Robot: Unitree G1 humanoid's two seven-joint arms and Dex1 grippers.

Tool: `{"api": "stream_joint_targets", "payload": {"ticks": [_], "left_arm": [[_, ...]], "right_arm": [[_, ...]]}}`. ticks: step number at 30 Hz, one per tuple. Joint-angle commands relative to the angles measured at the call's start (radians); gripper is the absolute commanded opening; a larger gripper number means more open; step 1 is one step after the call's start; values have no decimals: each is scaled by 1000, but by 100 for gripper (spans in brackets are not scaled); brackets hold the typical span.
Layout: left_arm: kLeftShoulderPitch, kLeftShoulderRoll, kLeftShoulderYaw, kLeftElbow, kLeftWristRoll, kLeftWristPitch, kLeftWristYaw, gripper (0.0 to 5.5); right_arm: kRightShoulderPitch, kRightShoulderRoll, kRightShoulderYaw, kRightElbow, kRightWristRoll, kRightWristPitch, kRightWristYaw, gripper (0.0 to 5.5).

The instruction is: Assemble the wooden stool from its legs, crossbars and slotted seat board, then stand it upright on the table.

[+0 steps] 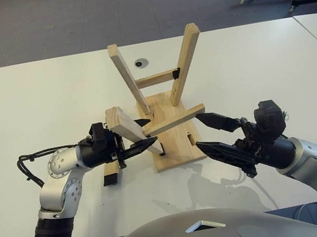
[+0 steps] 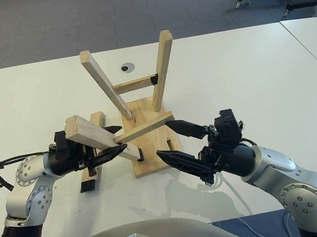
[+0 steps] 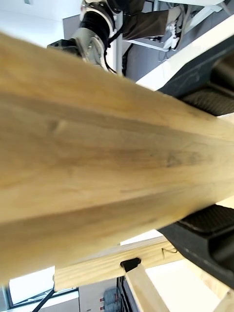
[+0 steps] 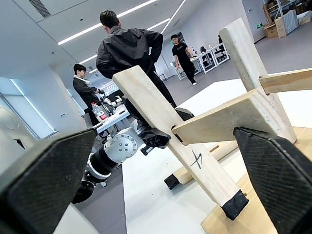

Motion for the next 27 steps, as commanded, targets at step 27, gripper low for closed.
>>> {"api": "stream_joint_targets", "payload": {"ticks": [27], "left_arm": [[-110,123,-40,-126,-6,259,66,205]], "right_arm": [[130,-146,-14,-87,101,77,145,515]]}}
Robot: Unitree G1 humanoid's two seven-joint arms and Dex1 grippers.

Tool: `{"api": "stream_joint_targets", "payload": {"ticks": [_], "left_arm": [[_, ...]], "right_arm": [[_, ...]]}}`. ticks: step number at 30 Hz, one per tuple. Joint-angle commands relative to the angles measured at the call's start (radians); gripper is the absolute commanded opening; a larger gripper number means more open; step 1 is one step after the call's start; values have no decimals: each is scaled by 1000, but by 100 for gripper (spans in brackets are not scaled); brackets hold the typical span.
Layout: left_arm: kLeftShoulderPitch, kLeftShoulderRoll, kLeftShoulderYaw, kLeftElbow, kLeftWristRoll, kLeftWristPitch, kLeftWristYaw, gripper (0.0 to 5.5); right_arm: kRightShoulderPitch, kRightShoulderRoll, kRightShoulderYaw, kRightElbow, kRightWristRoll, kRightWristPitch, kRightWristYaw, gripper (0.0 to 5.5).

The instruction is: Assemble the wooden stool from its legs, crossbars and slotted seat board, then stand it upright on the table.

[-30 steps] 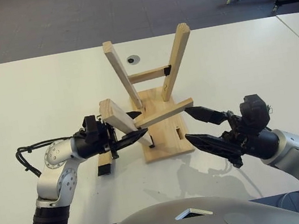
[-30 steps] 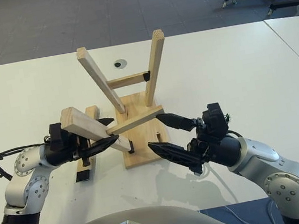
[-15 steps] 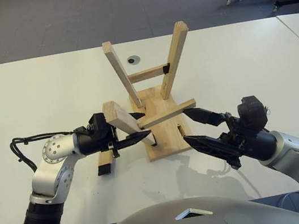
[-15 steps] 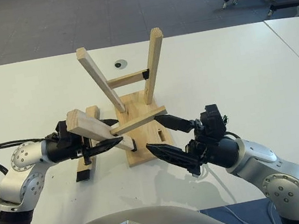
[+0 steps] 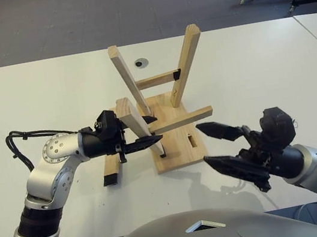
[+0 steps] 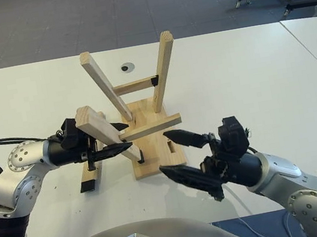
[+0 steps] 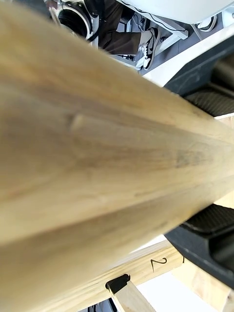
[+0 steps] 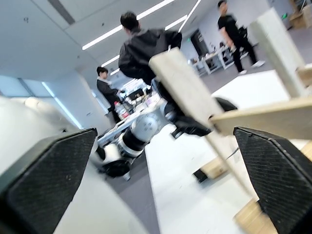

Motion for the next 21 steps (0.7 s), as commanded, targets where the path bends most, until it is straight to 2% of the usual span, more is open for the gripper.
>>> {"api": "stream_joint_targets", "payload": {"ticks": [1,5,12,17,21], "left_arm": [[10,4,-9,-6,20,-2,2,205],[14,2,-12,-5,25,-1,2,205],[31,20,-25,4,41,4,-16,205],[28,14,-55,31,75,-11,-14,205],[44,20,-80,43,103,-29,-5,205]], "right_arm": [[37,-64,4,-23,-6,42,51,515],[57,-70,-73,-25,62,15,86,515],[35,-58,-318,-40,361,-87,105,515],[-39,-45,-347,-34,464,-137,25,515],[-132,13,-312,31,367,-198,-111,515]]}}
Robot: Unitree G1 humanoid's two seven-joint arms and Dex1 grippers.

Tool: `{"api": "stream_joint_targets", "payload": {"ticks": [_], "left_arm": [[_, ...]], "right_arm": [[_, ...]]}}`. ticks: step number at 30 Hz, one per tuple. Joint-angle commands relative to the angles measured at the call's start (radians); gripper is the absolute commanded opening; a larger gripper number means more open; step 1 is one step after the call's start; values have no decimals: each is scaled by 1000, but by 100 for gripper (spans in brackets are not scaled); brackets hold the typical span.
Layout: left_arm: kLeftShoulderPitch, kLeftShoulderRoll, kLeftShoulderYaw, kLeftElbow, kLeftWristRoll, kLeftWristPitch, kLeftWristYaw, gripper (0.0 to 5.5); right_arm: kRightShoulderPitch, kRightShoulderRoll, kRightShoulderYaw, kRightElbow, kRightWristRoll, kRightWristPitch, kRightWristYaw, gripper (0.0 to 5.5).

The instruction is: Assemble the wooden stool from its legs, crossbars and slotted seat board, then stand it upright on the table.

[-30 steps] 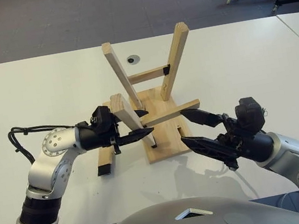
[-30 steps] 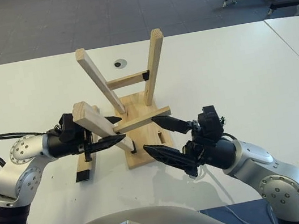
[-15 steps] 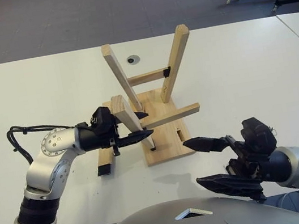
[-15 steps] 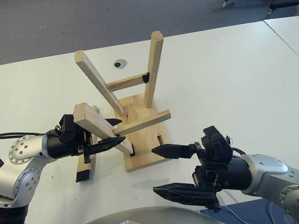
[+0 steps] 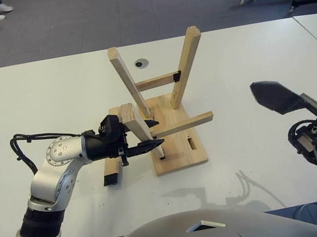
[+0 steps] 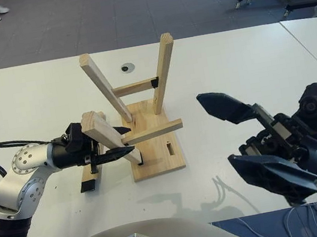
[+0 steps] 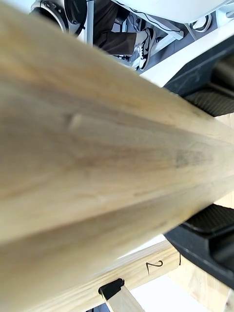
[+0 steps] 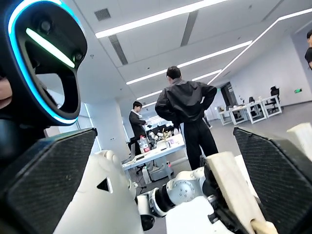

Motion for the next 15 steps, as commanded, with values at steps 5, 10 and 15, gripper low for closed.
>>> {"api": "stream_joint_targets", "payload": {"ticks": [5,10,15], "left_arm": [[42,31,-54,33,64,27,7,205],[42,51,-95,39,101,46,20,205],[76,75,-119,-2,135,36,54,205]], "right_arm": [[-156,119,72,70,-215,-104,-208,515],[-206,167,95,108,-303,-133,-256,515],[-215,165,93,136,-315,-116,-252,515]]}}
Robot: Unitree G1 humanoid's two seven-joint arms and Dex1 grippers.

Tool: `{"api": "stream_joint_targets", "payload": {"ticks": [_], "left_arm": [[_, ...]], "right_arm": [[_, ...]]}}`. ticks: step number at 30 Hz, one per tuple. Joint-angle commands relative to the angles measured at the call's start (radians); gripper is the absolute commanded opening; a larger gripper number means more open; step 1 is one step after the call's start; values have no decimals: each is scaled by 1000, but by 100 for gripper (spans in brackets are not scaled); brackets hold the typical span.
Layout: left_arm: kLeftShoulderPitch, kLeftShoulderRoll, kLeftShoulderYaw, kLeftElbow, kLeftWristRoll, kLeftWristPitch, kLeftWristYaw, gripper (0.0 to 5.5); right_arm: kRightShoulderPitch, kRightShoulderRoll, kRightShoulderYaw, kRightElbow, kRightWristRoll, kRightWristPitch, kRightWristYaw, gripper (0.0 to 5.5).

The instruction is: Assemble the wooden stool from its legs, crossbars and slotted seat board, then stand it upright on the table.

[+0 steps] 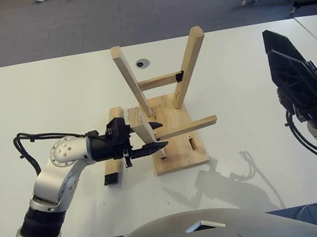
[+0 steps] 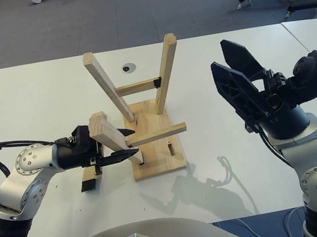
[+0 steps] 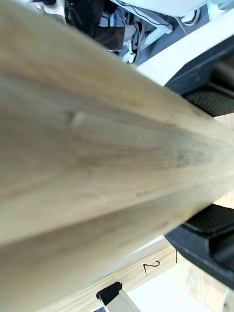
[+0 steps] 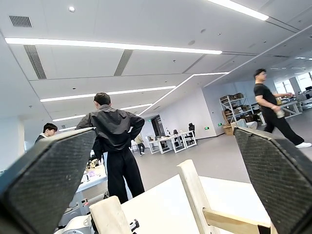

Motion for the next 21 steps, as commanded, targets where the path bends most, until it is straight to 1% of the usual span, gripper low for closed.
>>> {"api": "stream_joint_targets", "payload": {"ticks": [1,9,10,11,12,18,21], "left_arm": [[84,56,-56,14,83,49,12,205],[196,59,-78,-54,128,9,98,205],[202,59,-79,-60,126,8,106,233],[207,59,-78,-65,126,5,115,244],[202,56,-73,-69,132,-9,120,266],[106,24,-24,-19,143,-76,100,348],[84,30,6,-8,136,-84,95,383]], "right_arm": [[-15,-12,-6,30,-4,20,1,515],[-94,-122,-34,113,73,122,20,515],[-101,-127,-35,118,79,131,21,515],[-107,-130,-34,123,80,137,23,515],[-109,-127,-34,124,79,141,23,515],[-73,-74,-16,82,46,131,18,515],[-62,-49,-10,62,33,124,9,515]]}}
